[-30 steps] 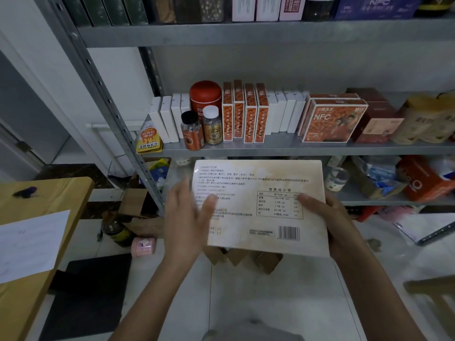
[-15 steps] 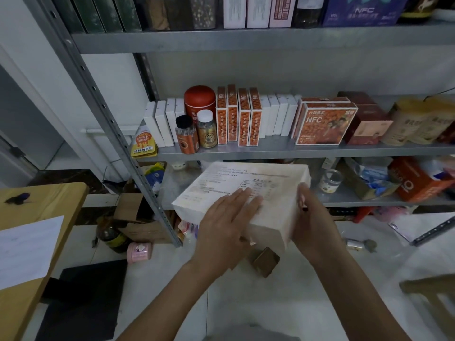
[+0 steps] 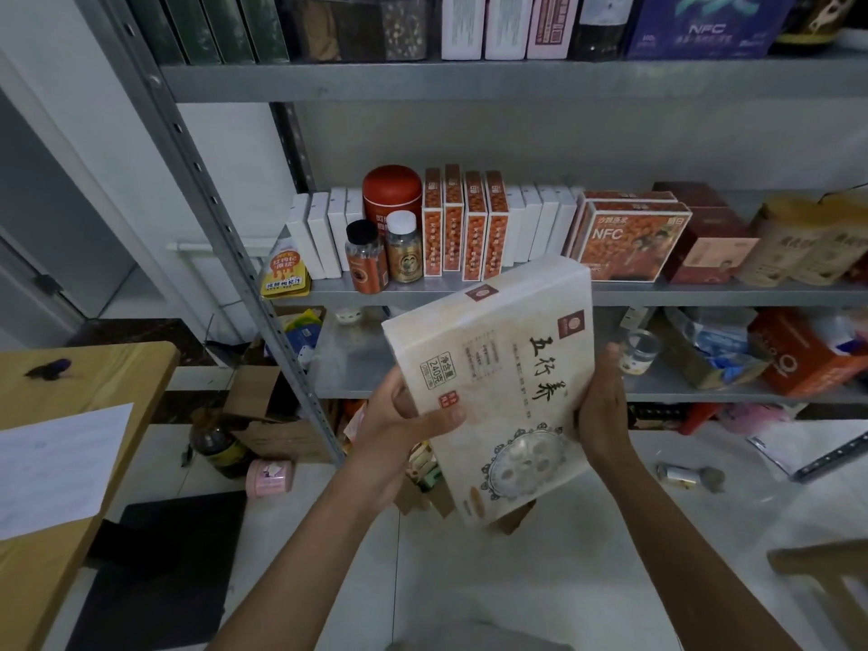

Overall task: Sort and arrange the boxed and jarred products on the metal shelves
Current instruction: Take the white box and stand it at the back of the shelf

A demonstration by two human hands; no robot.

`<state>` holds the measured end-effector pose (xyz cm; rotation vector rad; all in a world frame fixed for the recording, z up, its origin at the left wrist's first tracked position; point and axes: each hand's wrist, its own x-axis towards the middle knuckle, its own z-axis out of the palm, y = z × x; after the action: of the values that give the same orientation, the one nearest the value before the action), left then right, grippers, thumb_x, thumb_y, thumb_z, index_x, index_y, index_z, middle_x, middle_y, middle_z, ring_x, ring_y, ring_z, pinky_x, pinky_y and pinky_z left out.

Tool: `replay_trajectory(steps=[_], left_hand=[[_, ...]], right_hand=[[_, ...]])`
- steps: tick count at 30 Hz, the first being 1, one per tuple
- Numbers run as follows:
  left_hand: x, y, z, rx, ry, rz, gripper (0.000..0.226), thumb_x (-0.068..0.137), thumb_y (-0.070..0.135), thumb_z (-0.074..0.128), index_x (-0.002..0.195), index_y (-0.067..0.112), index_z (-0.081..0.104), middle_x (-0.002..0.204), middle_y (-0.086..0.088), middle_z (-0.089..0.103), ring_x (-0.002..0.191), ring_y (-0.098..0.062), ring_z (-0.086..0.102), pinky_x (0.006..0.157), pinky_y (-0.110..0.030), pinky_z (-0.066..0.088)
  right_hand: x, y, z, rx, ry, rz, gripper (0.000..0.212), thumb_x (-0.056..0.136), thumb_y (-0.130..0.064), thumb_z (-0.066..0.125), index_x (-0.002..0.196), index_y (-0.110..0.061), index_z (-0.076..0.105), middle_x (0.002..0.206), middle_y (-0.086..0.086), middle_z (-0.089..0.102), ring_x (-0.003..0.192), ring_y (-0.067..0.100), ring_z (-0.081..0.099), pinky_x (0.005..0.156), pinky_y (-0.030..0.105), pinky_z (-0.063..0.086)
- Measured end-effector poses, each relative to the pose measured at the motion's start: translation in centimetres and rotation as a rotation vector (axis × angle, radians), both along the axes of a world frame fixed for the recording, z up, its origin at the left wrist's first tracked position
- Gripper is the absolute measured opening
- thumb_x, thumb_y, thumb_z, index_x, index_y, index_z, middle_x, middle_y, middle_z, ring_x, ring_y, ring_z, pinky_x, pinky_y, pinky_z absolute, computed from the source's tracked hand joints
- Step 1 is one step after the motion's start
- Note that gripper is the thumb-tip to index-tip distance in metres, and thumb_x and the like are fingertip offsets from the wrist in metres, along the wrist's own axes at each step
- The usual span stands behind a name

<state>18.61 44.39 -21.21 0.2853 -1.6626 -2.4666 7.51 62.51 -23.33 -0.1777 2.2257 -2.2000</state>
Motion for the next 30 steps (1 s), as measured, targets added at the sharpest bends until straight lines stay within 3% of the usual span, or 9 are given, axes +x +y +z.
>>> replay_trajectory(steps=[5,8,11,13,18,22,24,28,30], left_hand=[[0.1,-0.6,1.5,-0.303,0.08,0.181,0.107,0.057,0.037,0.085,0.146,0.04,0.027,0.139,0.002,0.052,0.122,-0.018,0.058,0.084,-0.036,0.057],[0.1,-1.6,2.6,-0.989,0.151,0.336,0.1,0.066,0.079,0.06,0.147,0.049,0.01,0.155,0.01,0.021,0.141,-0.009,0.025,0.109,-0.043,0.032],[-0.6,-1.1,2.8,-1.374,0.06,0.212,0.1,0.066,0.091,0.039,0.149,0.044,0.006,0.154,0.004,0.029,0.137,-0.013,0.029,0.111,-0.049,0.031],[-1.0,-0.7,2.5,-1.2,-0.008,0.173,0.097,0.065,0.089,0.044,0.145,0.041,0.02,0.133,0.011,0.048,0.118,-0.012,0.047,0.093,-0.038,0.049],[-1.5,-1.7,2.0,-1.075,0.037,0.278,0.094,0.059,0.093,0.041,0.128,0.029,0.049,0.102,0.026,0.052,0.089,-0.003,0.056,0.068,-0.021,0.048],[-2.1,-3.8,1.9,-0.94,0.003,0.304,0.067,0.071,0.075,0.058,0.12,0.029,0.053,0.097,0.01,0.066,0.081,-0.003,0.065,0.063,-0.024,0.052],[-2.4,-5.4,2.1,-0.859,-0.001,0.356,0.051,0.075,0.062,0.061,0.113,0.029,0.054,0.089,0.009,0.067,0.07,0.002,0.066,0.054,-0.014,0.05],[-3.1,-7.9,2.5,-0.725,-0.038,0.418,0.028,0.079,0.058,0.052,0.093,0.034,0.055,0.071,0.007,0.069,0.059,0.003,0.066,0.046,-0.009,0.045],[-3.9,-8.5,2.4,-0.689,-0.076,0.416,0.025,0.09,0.054,0.05,0.094,0.03,0.056,0.069,0.012,0.072,0.059,-0.001,0.068,0.045,-0.011,0.046]], right_hand=[[-0.2,0.3,-1.1,0.185,0.148,-0.054,0.06,0.095,-0.058,0.014,0.073,-0.029,0.06,0.058,-0.008,0.065,0.059,-0.001,0.064,0.05,0.012,0.046],[0.2,0.4,-0.8,0.513,0.365,-0.084,0.063,0.09,-0.058,0.008,0.067,-0.019,0.051,0.054,-0.002,0.05,0.05,0.011,0.052,0.048,0.018,0.03],[1.0,-0.2,-0.1,0.703,0.644,-0.044,0.054,0.099,-0.051,0.011,0.075,-0.021,0.048,0.062,-0.004,0.045,0.049,0.005,0.041,0.053,0.012,0.023],[1.5,-0.8,0.5,0.7,0.684,-0.021,0.065,0.1,-0.056,0.004,0.074,-0.019,0.051,0.065,-0.007,0.043,0.052,-0.008,0.034,0.053,0.011,0.02],[1.8,-0.8,1.3,0.678,0.567,0.198,0.099,0.086,-0.078,-0.003,0.098,-0.009,0.067,0.083,-0.002,0.057,0.07,0.014,0.055,0.058,0.016,0.034],[0.5,0.6,2.5,0.498,0.483,0.19,0.067,0.086,-0.064,0.036,0.138,-0.022,0.046,0.138,-0.001,0.049,0.123,0.006,0.046,0.096,0.025,0.041],[-0.2,2.2,2.2,0.262,0.355,0.199,0.071,0.079,-0.057,0.055,0.141,-0.029,0.036,0.143,-0.011,0.039,0.124,-0.012,0.04,0.094,0.008,0.039],[-0.4,3.9,-0.2,0.039,-0.02,0.483,0.092,0.063,-0.044,0.078,0.138,-0.052,0.024,0.134,-0.031,0.048,0.128,-0.002,0.045,0.093,0.025,0.049],[-0.5,3.1,-1.3,0.052,-0.11,0.623,0.095,0.064,-0.028,0.086,0.139,-0.043,0.03,0.127,-0.023,0.06,0.12,0.003,0.057,0.082,0.025,0.055]])
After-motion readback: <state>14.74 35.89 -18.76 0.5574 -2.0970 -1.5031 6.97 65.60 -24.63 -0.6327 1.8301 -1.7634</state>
